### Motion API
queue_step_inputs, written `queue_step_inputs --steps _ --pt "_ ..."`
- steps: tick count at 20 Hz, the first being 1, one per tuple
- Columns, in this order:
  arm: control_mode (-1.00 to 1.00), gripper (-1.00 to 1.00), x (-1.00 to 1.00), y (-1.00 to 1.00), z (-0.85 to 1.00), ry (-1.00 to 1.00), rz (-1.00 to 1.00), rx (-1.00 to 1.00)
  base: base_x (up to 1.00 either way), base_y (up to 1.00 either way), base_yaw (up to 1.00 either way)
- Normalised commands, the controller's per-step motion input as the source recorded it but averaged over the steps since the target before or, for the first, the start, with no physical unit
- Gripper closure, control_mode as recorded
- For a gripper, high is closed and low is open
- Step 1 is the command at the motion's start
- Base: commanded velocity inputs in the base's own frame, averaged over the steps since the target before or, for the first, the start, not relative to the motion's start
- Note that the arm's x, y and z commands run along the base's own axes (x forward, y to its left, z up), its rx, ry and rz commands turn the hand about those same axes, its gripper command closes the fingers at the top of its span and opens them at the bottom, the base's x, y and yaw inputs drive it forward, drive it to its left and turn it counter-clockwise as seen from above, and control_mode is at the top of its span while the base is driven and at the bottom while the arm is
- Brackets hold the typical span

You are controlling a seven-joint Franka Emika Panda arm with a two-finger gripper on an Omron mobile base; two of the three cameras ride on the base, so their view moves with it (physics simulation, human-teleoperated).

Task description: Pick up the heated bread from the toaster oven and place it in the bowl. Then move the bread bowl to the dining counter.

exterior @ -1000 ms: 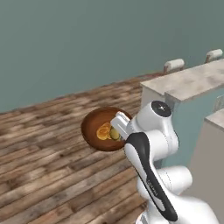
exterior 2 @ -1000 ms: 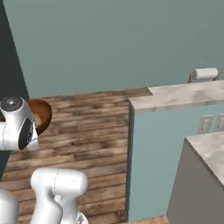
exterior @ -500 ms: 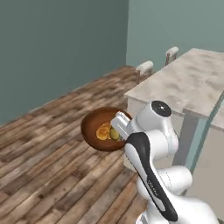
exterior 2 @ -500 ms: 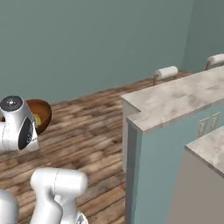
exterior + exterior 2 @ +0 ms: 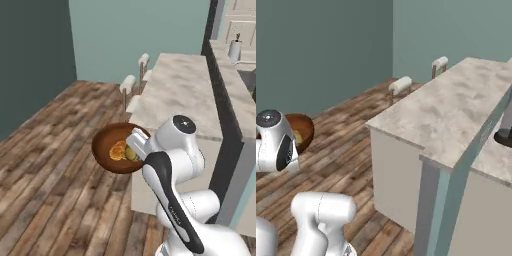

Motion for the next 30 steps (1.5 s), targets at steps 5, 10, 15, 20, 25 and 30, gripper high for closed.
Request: queue_step_inputs --steps 5,10,15,20,25,30 --pt "1.00 1.00 0.00 0.00 0.00 0.00 0.00 0.00 0.75 0.52 -0.71" --pt "1.00 1.00 0.00 0.00 0.00 0.00 0.00 0.00 0.43 0.08 -0.68" --pt "1.00 1.00 0.00 0.00 0.00 0.00 0.00 0.00 -0.08 -0.04 -0.23" --pt "1.00 1.00 0.00 0.00 0.00 0.00 0.00 0.00 0.30 0.66 -0.21" --pt "1.00 1.00 0.00 0.00 0.00 0.00 0.00 0.00 0.50 0.36 -0.17" --pt "1.00 1.00 0.00 0.00 0.00 0.00 0.00 0.00 0.77 0.02 -0.14"
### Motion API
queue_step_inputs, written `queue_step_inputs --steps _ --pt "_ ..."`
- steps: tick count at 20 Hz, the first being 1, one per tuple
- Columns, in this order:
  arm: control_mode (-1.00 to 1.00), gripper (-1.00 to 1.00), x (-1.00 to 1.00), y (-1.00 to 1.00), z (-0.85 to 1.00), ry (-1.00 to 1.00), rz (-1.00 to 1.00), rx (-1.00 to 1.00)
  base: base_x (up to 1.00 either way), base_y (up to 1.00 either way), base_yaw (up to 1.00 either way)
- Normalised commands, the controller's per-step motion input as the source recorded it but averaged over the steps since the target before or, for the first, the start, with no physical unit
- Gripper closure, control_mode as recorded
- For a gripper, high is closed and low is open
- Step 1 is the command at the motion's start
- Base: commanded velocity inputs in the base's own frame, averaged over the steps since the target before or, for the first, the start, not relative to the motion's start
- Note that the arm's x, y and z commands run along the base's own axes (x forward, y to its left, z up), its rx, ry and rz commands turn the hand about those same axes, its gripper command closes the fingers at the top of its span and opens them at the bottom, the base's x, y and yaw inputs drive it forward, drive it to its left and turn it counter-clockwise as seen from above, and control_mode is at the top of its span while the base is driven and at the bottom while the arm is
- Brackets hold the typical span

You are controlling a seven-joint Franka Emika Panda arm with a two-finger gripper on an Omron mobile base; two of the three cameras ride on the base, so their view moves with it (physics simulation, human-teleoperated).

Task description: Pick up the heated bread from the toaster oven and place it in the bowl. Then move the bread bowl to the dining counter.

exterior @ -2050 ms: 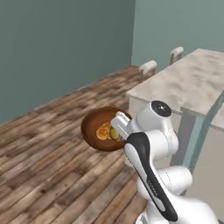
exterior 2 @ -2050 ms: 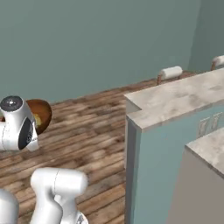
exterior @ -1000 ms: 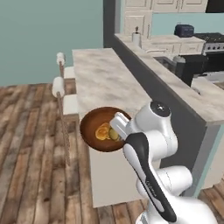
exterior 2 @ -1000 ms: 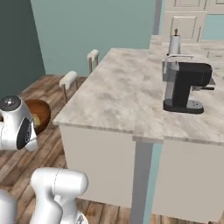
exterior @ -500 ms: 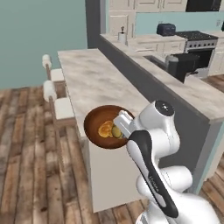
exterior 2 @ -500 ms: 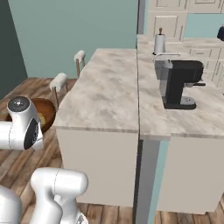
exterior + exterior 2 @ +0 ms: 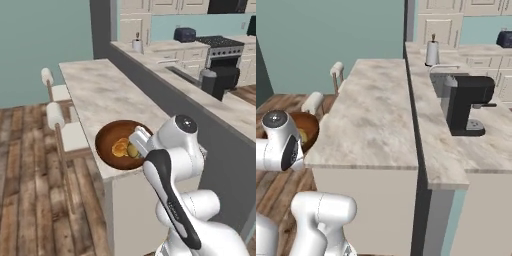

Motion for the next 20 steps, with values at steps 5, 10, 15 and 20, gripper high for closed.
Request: queue_step_inputs --steps 5,10,15,20 --pt "-1.00 1.00 0.39 0.00 0.00 0.00 -0.07 0.00 0.48 0.00 -0.08" --pt "-1.00 1.00 1.00 -0.10 0.00 0.10 -0.26 0.02 0.00 0.00 0.00" --pt "-1.00 1.00 1.00 -0.23 -0.01 0.17 -0.16 0.08 0.00 0.00 0.00" --pt "-1.00 1.00 1.00 -0.20 -0.15 0.16 -0.07 0.06 0.00 0.00 0.00"
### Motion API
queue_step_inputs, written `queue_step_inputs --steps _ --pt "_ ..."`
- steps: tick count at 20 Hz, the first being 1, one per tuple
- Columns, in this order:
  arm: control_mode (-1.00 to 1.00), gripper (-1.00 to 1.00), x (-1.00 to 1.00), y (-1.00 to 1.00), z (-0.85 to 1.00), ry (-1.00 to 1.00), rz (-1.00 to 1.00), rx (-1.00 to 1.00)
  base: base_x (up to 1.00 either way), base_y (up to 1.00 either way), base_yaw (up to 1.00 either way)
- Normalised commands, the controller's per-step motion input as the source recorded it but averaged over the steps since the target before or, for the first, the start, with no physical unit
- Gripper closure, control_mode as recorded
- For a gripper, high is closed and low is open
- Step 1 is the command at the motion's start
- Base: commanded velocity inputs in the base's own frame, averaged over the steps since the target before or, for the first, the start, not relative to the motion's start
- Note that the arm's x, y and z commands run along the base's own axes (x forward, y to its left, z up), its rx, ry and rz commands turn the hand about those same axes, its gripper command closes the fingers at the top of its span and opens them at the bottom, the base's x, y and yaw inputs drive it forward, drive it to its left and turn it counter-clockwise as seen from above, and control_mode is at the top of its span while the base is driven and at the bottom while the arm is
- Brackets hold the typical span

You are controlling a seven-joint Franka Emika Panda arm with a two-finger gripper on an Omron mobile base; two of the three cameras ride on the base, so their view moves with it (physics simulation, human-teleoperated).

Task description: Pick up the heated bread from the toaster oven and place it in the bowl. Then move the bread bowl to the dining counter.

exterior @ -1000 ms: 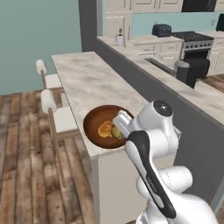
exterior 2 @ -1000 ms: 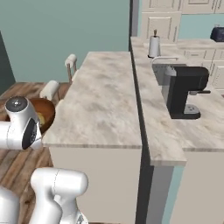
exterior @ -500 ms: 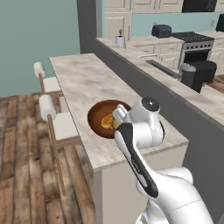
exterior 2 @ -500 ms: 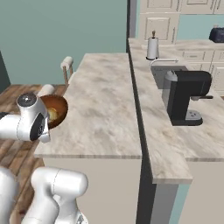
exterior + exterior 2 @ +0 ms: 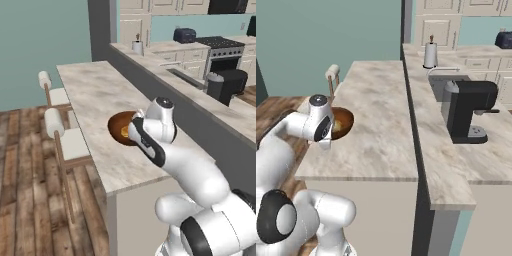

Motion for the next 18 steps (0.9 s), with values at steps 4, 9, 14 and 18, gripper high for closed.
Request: queue_step_inputs --steps 4,9,14,18 --pt "-1.00 1.00 1.00 0.00 -0.54 0.01 -0.02 0.00 0.00 0.00 0.00" --pt "-1.00 1.00 1.00 0.00 -0.71 -0.07 -0.03 -0.01 0.00 0.00 0.00" --pt "-1.00 -1.00 0.90 0.00 -0.46 -0.08 -0.03 -0.07 0.00 0.00 0.00" --pt "-1.00 -1.00 0.29 0.01 -0.05 -0.01 -0.06 -0.03 0.00 0.00 0.00"
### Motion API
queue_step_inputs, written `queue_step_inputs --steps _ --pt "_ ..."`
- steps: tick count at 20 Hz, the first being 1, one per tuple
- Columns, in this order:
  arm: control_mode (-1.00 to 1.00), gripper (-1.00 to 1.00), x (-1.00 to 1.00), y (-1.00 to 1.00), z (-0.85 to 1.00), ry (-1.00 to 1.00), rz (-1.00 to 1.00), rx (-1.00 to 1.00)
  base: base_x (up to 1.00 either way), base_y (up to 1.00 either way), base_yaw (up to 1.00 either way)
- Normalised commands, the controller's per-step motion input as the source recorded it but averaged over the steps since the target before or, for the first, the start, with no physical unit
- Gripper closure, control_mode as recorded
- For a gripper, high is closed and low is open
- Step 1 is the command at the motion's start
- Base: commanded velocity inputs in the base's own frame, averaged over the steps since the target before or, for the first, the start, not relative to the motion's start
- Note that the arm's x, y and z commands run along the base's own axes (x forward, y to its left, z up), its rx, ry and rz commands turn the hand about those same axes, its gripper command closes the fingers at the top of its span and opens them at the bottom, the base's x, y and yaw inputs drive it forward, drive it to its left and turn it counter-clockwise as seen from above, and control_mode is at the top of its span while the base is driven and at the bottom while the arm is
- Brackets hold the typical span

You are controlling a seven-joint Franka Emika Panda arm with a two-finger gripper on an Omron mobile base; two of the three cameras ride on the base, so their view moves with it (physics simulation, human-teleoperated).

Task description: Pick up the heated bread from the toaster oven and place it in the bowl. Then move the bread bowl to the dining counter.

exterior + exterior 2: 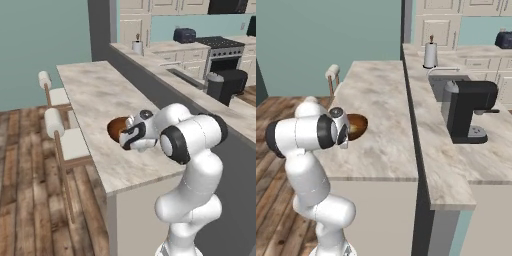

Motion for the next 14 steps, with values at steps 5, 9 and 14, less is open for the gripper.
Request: queue_step_inputs --steps 5,9,14 --pt "-1.00 -1.00 -0.43 0.01 0.82 -0.06 -0.12 0.00 0.00 0.00 0.00" --pt "-1.00 -1.00 -0.89 0.00 1.00 -0.26 -0.06 0.00 0.00 0.00 0.00" --pt "-1.00 -1.00 -1.00 0.00 0.96 -0.30 -0.01 0.00 0.00 0.00 0.00"
